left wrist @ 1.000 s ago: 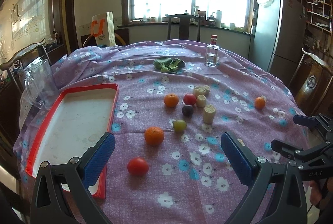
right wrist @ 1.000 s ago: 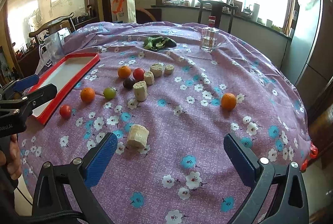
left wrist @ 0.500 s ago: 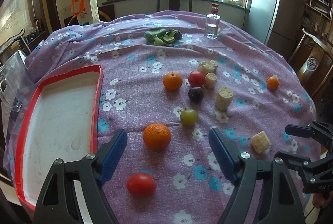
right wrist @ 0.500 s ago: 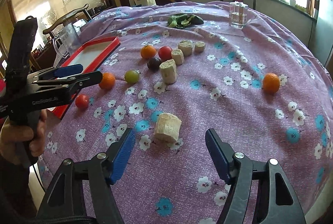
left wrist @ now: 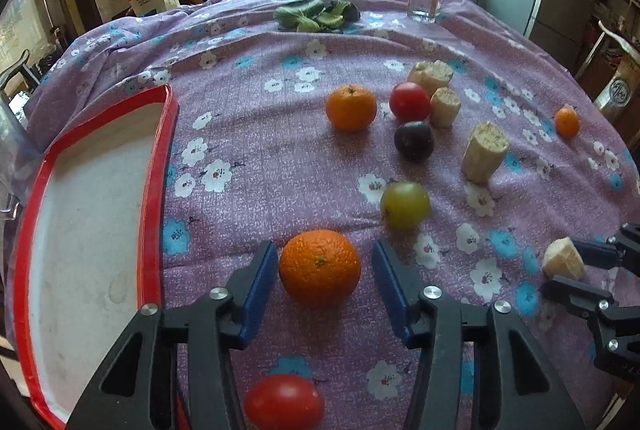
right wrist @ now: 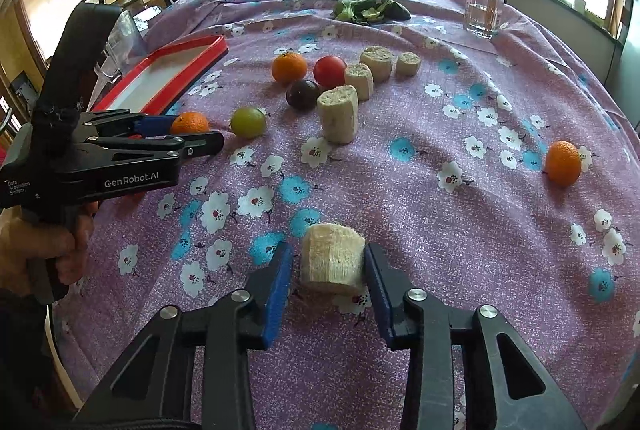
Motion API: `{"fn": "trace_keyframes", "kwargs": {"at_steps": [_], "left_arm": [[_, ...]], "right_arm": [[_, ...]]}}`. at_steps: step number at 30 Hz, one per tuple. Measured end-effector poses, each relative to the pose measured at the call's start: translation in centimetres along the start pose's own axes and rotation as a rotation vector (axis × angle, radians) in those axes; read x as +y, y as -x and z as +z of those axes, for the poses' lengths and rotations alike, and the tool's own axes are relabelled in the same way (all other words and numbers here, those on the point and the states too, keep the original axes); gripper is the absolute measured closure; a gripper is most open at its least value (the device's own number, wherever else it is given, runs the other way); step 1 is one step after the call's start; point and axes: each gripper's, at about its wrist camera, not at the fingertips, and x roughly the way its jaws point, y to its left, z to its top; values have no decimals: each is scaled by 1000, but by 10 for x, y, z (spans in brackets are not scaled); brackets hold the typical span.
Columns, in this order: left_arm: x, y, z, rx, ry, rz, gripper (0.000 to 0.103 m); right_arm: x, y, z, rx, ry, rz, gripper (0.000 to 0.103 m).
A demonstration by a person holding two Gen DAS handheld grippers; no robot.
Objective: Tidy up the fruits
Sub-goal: 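Close left tool on the mandarin while right tool grasps the bread-roll piece, then carry both items over the red-rimmed tray and open both tools to release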
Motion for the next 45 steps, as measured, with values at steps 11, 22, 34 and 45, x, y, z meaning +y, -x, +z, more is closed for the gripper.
{"fn": "trace_keyframes", "kwargs": {"at_steps": [11,22,34,45], "left_arm": [[19,34,-22,-83,87,-82,67],[47,98,-59,-159,173,-62,67],[97,142,-88,-188,276,23,67],[148,152,-101,-182,369,72,67]], "right_arm": [[-4,29,2,-67,-56,49,71],[24,41,7,-95,-36,119,71],[81,35,33,-107,38,232,71],[162,3,71,-89,156,334,71]]}}
